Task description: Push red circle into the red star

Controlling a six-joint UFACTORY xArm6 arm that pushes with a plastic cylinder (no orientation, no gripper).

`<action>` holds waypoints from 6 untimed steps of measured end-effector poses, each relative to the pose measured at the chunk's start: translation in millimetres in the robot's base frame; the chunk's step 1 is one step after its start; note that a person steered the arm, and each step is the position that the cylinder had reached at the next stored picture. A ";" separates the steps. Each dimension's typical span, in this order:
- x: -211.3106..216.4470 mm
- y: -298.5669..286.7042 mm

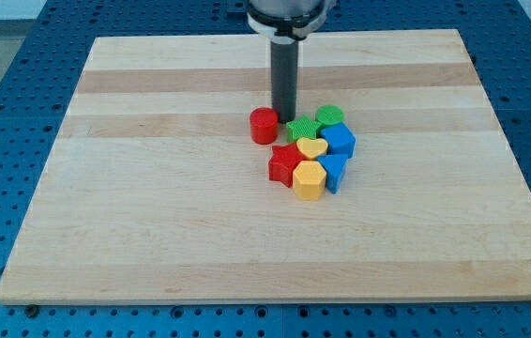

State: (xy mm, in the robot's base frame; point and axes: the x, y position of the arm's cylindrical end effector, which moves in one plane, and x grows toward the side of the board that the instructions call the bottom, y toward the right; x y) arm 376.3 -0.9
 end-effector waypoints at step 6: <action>18.8 -90.5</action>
State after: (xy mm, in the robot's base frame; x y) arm 395.1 -91.4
